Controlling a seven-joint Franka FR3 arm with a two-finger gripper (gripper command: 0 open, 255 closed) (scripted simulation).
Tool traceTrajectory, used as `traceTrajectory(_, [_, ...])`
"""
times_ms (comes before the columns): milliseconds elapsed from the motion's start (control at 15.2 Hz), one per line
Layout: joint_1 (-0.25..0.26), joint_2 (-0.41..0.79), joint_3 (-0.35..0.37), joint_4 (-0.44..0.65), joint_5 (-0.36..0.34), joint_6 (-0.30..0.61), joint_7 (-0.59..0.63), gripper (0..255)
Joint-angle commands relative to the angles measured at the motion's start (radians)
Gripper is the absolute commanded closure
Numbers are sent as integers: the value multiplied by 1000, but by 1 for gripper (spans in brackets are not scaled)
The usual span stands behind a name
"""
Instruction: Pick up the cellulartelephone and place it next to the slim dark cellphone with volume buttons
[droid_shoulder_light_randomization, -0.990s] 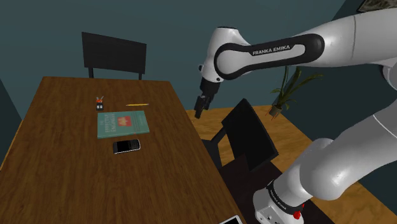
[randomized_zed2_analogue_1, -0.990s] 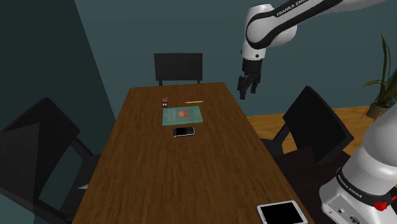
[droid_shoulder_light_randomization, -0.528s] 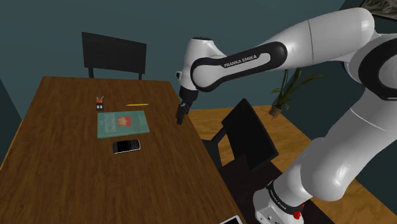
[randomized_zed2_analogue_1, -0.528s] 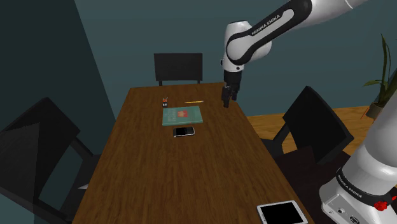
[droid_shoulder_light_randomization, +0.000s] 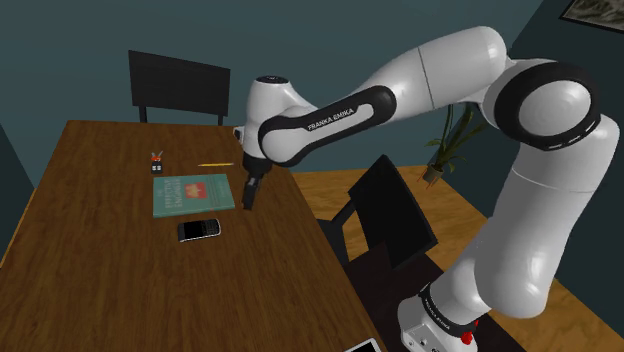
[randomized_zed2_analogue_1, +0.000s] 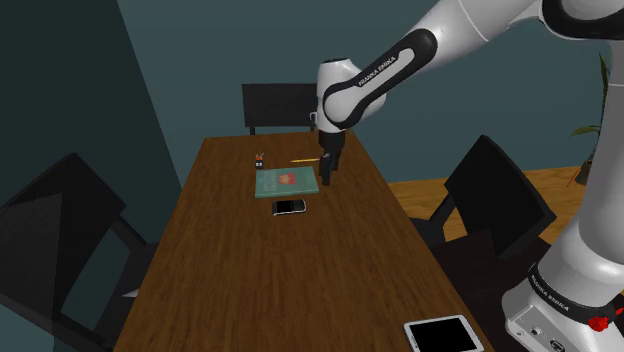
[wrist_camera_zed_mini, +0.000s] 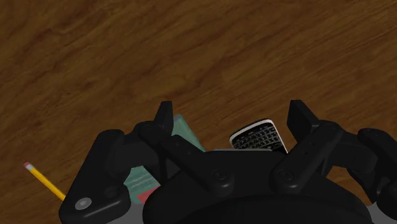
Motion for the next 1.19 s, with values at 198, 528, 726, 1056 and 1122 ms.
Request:
traceTrajectory(198, [58,156,14,123,-72,46,-29,0])
traceTrajectory(528, [115,283,19,244,-129,63,-55,0])
traceTrajectory(726, [120,312,13,245,-137,90,-50,0])
traceTrajectory(1056, [129,357,2,251,-149,129,-43,0])
traceTrajectory(1122, [129,357,2,252,-149,129,-43,0])
